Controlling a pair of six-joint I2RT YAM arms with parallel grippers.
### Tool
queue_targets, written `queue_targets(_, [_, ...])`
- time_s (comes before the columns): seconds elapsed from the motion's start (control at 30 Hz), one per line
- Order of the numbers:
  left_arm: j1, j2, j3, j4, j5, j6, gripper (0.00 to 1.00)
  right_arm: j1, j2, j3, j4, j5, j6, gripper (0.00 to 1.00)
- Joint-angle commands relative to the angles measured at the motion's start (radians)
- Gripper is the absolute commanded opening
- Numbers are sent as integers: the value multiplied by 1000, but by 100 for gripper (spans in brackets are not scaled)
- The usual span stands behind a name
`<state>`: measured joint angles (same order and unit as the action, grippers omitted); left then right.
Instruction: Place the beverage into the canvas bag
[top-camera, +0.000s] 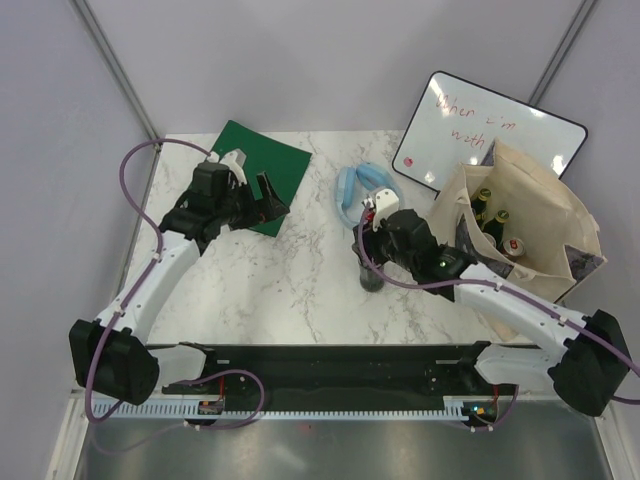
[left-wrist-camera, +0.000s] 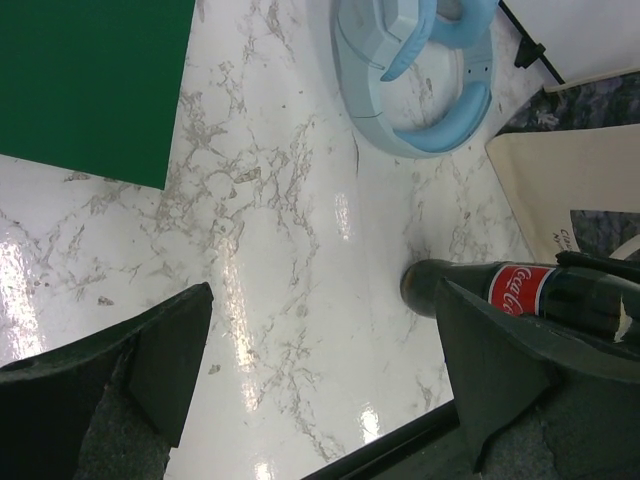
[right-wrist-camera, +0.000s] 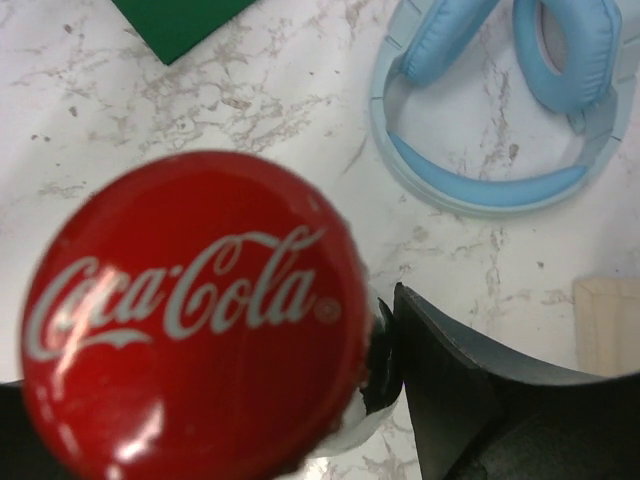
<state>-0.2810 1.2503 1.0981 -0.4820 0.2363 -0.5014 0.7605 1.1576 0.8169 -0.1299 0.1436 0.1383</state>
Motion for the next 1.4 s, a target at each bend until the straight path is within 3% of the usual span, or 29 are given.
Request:
queue_targets(0.0, [2, -29, -18, 26, 40, 0, 98, -1, 20, 220, -48, 68, 38, 0])
queue_targets(0.3, [2, -34, -38, 26, 70, 9, 99, -3, -1, 386, -174, 172, 23, 0])
queue_targets(0.67, [2, -46, -37, 23, 81, 21, 99, -79, 36, 781, -436, 353, -11, 0])
queue_targets(1.1, [2, -52, -55, 26, 78, 32, 99, -263, 114, 1137, -482, 450, -112, 0])
queue_targets(1.37, [2, -52, -58, 25, 74, 31, 99, -300, 185, 1367, -522, 522, -227, 0])
